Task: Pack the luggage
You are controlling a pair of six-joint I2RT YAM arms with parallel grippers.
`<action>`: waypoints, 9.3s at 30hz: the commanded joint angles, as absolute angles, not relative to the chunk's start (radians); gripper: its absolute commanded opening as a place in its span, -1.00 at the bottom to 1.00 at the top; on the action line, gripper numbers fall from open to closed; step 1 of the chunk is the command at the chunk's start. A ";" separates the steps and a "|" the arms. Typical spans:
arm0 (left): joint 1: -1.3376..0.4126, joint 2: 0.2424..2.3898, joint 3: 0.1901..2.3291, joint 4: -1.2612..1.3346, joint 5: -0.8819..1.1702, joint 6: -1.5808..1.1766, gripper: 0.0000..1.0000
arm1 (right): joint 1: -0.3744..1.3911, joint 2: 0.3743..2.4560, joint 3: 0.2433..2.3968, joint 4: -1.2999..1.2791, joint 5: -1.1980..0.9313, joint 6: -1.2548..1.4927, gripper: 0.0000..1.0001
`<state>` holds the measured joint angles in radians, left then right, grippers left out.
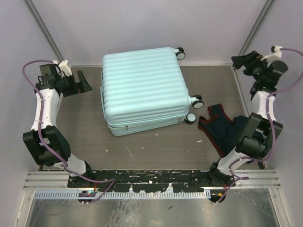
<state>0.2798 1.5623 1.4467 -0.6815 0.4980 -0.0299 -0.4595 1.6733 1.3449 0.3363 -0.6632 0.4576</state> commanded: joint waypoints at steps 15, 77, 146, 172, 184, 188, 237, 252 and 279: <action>0.285 1.431 1.317 -0.560 0.511 -0.180 0.90 | -0.524 0.804 0.512 0.154 -0.930 0.262 0.72; 0.134 1.751 1.267 -0.579 0.402 -0.195 0.21 | 0.369 1.034 0.288 0.657 -0.138 -0.185 -0.99; 0.082 2.164 1.785 -0.776 0.561 0.137 -1.00 | 0.129 1.676 0.589 1.059 -1.037 0.480 -0.93; 0.189 1.828 2.173 -0.872 0.697 0.309 0.96 | 0.282 1.250 0.391 0.694 -0.859 0.170 -0.99; -0.577 1.500 1.882 -1.350 0.643 1.070 0.97 | 0.417 1.263 0.402 0.769 -0.753 0.217 -0.99; -0.785 1.512 1.849 -1.304 0.518 1.106 0.96 | 0.437 1.275 0.413 0.789 -0.695 0.242 -0.98; -1.026 1.646 1.723 -1.508 0.464 1.234 -1.00 | 0.144 1.257 0.477 0.710 -0.625 -0.081 -0.98; -1.026 1.502 1.549 -1.610 0.458 1.324 -1.00 | 0.136 1.174 0.401 0.674 -0.531 -0.101 -0.99; -0.753 1.476 1.826 -0.981 0.484 0.373 0.96 | 0.119 1.194 1.409 -0.876 -0.590 -0.535 0.86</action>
<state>-0.8478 1.4601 1.7721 -1.1233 0.4500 0.5995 0.1284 1.0603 1.2331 -0.6617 -0.6880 -0.4320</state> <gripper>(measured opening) 0.983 0.921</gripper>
